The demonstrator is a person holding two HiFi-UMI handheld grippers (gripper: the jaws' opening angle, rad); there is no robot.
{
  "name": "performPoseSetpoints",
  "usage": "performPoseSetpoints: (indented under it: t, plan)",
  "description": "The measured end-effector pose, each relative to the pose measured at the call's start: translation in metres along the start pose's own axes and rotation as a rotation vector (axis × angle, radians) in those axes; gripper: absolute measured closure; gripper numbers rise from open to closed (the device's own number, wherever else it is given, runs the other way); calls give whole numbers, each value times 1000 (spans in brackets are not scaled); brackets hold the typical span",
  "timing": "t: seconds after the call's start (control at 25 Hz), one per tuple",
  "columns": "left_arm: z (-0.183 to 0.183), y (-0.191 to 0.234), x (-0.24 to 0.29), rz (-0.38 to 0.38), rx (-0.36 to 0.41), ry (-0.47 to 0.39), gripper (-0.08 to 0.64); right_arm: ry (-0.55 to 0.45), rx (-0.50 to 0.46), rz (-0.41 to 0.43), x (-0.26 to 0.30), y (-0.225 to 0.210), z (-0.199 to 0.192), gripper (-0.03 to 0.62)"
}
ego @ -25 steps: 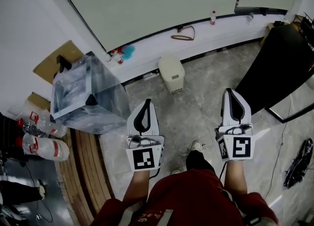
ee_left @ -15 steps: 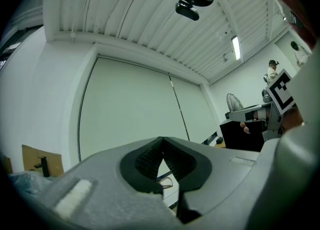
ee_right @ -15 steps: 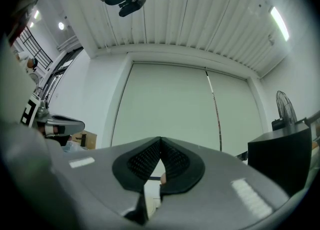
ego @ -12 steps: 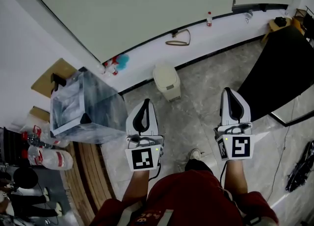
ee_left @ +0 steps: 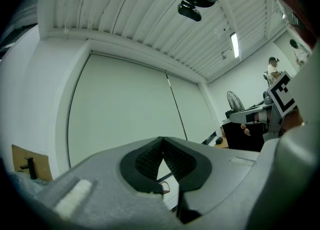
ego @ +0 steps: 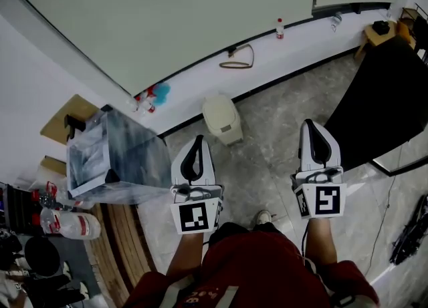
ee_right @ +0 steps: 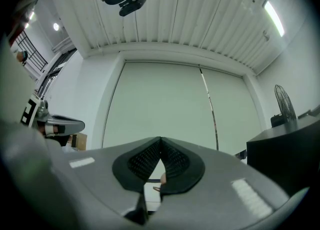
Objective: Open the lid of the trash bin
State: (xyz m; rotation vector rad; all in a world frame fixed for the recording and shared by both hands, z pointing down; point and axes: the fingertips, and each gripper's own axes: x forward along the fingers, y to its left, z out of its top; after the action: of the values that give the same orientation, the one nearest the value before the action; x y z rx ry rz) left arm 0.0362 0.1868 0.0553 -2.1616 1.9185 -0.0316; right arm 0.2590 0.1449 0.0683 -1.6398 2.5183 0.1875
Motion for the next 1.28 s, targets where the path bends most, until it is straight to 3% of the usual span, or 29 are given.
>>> performPoseSetpoints:
  t: [0.4, 0.84, 1.16, 1.28]
  plan:
    - [-27, 25, 37, -19, -35, -5, 555, 17, -31, -11, 41, 9, -18, 592]
    - [-62, 103, 98, -72, -87, -4, 555, 34, -77, -49, 126, 57, -27, 594]
    - [-88, 166, 131, -110, -89, -57, 555, 66, -96, -73, 180, 105, -46, 594]
    - [-108, 184, 138, -127, -116, 6, 555, 78, -99, -88, 194, 121, -53, 593]
